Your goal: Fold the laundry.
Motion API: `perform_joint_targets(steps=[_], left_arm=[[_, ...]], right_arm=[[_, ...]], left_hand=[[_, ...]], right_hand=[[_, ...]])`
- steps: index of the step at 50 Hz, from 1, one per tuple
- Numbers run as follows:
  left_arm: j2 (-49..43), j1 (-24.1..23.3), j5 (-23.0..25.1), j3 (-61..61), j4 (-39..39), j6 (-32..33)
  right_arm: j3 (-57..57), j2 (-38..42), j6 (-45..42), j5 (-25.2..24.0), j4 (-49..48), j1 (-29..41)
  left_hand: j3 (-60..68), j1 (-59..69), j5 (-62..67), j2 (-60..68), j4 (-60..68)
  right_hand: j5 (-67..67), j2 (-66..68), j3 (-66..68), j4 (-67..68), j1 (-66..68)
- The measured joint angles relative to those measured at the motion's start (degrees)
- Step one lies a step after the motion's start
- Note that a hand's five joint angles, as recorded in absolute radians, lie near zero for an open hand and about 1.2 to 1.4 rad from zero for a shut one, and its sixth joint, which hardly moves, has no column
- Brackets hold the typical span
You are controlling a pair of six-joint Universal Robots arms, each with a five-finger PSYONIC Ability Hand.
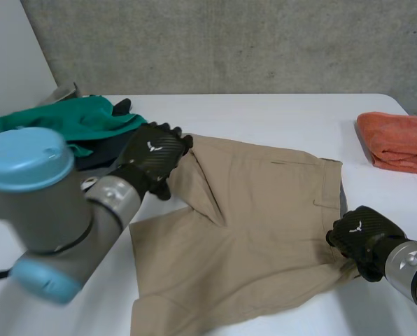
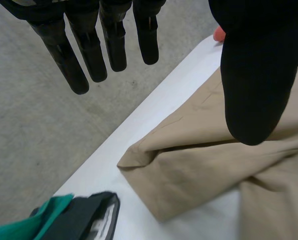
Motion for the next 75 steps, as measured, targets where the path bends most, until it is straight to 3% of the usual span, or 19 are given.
perform_joint_targets(steps=[4, 10, 15, 16, 17, 19, 22, 32, 38, 40, 44, 52, 59, 67, 74, 75], left_arm=[[-10.4, 1.9, 5.0, 8.3, 1.2, 1.4], [-23.5, 2.9, 8.4, 20.2, -1.2, 7.8], [-29.8, 2.9, 8.3, 26.1, -4.1, 13.6], [-30.4, 2.9, 8.2, 26.6, -4.5, 14.2], [-30.9, 2.9, 7.9, 27.0, -4.9, 15.0], [-31.2, 2.8, 6.9, 27.1, -5.4, 15.6], [-30.7, 2.8, 4.1, 26.4, -5.8, 15.9], [-22.5, 1.8, -10.2, 16.6, -5.6, 15.4], [-17.2, 1.1, -13.2, 9.4, -4.9, 14.7], [-16.3, 0.7, -13.3, 7.8, -4.7, 14.1], [-14.9, -0.3, -13.1, 6.1, -4.5, 12.7], [-9.3, -1.1, -11.7, 5.1, -1.5, 7.9], [-9.3, 1.3, -7.1, 6.7, 1.3, 4.7], [-16.5, 4.2, -4.0, 9.8, 0.8, 4.1], [-22.5, 5.3, -3.5, 12.7, 0.3, 4.3], [-22.8, 5.4, -3.4, 12.8, 0.3, 4.3]], right_arm=[[0.1, 0.2, 0.8, -0.3, -1.2, 0.0], [0.3, 1.0, 1.3, -0.4, -2.3, 0.0], [0.4, 1.5, 1.5, -0.3, -2.9, 0.0], [0.5, 1.5, 1.5, -0.3, -3.0, 0.0], [0.5, 1.6, 1.5, -0.3, -3.2, -0.1], [0.6, 1.6, 1.5, -0.3, -3.6, -0.1], [0.6, 1.6, 1.5, -0.2, -3.9, -0.2], [0.7, 1.6, 1.5, -0.3, -4.4, -0.2], [1.0, 1.6, 1.7, -0.3, -4.5, -0.2], [1.1, 1.6, 2.0, -0.3, -4.6, -0.1], [1.2, 1.6, 3.2, -0.3, -4.8, 0.0], [1.3, 1.5, 5.3, -0.5, -5.9, -0.1], [1.4, 1.5, 5.6, -0.4, -6.1, -0.1], [1.9, 1.4, 5.5, -0.3, -6.1, -0.2], [2.0, 1.4, 5.5, -0.3, -6.9, -0.2], [2.0, 1.5, 5.5, -0.3, -7.0, -0.2]], left_hand=[[3.4, 4.6, 3.7, 3.4, 3.7], [9.0, 10.0, 9.1, 8.8, 9.3], [18.3, 20.6, 18.3, 18.4, 18.8], [23.0, 25.9, 22.9, 24.3, 23.5], [35.6, 38.1, 34.6, 35.8, 35.2], [42.7, 45.1, 42.7, 43.0, 43.3], [45.6, 45.2, 44.3, 45.9, 46.2], [45.6, 45.2, 44.3, 45.9, 46.3], [45.6, 45.2, 44.3, 45.9, 46.3], [43.5, 43.4, 42.7, 43.8, 44.1], [23.7, 22.4, 23.5, 23.4, 23.7], [4.7, 5.4, 3.6, 4.3, 4.0], [4.6, 5.4, 3.5, 4.3, 3.8], [5.1, 5.9, 4.4, 4.8, 4.6], [19.2, 21.8, 19.1, 20.0, 19.6], [27.7, 30.9, 27.5, 28.7, 28.1]], right_hand=[[0.0, 0.0, 0.0, 0.0, 0.0], [0.0, 0.0, 0.0, 0.0, 0.6], [0.0, 0.0, 0.0, 0.0, 0.6], [0.0, 0.0, 0.0, 0.0, 0.6], [0.0, 0.0, 0.0, 0.0, 0.6], [0.0, 0.0, 0.0, 0.0, 0.6], [0.0, 0.0, 0.0, 0.0, 0.6], [0.0, 0.0, 0.0, 0.0, 0.6], [0.0, 0.0, 0.0, 0.0, 0.6], [0.0, 0.0, 0.0, 0.0, 0.6], [0.0, 0.0, 0.0, 0.0, 0.6], [0.0, 0.0, 0.0, 0.0, 0.6], [0.0, 0.0, 0.0, 0.0, 0.6], [0.0, 0.0, 0.0, 0.0, 0.6], [0.0, 0.0, 0.0, 0.0, 0.6], [0.0, 0.0, 0.0, 0.0, 0.6]])
